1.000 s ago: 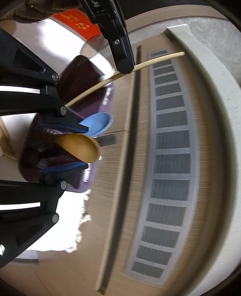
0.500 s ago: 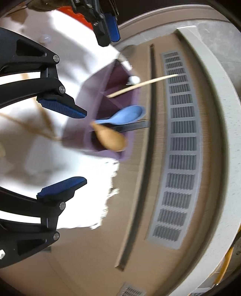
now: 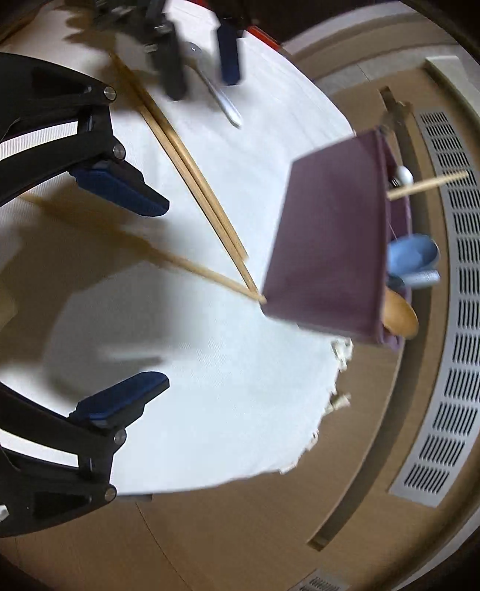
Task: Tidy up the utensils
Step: 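Grasp a wooden chopstick with the right tool while the left tool grasps another chopstick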
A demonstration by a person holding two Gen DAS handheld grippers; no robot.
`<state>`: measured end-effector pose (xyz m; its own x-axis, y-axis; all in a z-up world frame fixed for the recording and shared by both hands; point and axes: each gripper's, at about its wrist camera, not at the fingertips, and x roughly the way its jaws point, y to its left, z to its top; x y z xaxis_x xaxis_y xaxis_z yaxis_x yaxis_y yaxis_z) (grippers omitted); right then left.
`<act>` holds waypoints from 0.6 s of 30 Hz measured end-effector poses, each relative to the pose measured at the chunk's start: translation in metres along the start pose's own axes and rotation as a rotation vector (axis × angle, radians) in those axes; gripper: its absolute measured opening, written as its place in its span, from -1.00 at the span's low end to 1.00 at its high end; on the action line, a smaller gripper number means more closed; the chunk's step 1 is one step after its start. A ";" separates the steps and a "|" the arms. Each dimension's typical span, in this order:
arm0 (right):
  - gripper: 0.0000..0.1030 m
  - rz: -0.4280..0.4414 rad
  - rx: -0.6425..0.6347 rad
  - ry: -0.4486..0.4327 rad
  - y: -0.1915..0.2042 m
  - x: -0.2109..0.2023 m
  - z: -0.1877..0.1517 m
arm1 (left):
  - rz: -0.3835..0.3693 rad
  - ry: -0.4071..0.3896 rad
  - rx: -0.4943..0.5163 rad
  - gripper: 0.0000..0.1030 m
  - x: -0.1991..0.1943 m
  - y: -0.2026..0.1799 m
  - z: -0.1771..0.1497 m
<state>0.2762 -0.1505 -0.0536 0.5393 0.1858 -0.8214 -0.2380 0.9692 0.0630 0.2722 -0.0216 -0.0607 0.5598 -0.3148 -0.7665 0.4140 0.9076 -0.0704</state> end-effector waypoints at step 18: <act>-0.89 0.075 0.010 0.062 0.004 -0.001 -0.008 | 0.010 -0.035 -0.045 0.36 -0.008 0.019 -0.004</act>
<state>0.2689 -0.1484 -0.0572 0.4694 0.2481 -0.8474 -0.2678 0.9545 0.1311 0.2729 -0.0007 -0.0581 0.5891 -0.3142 -0.7445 0.3760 0.9221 -0.0916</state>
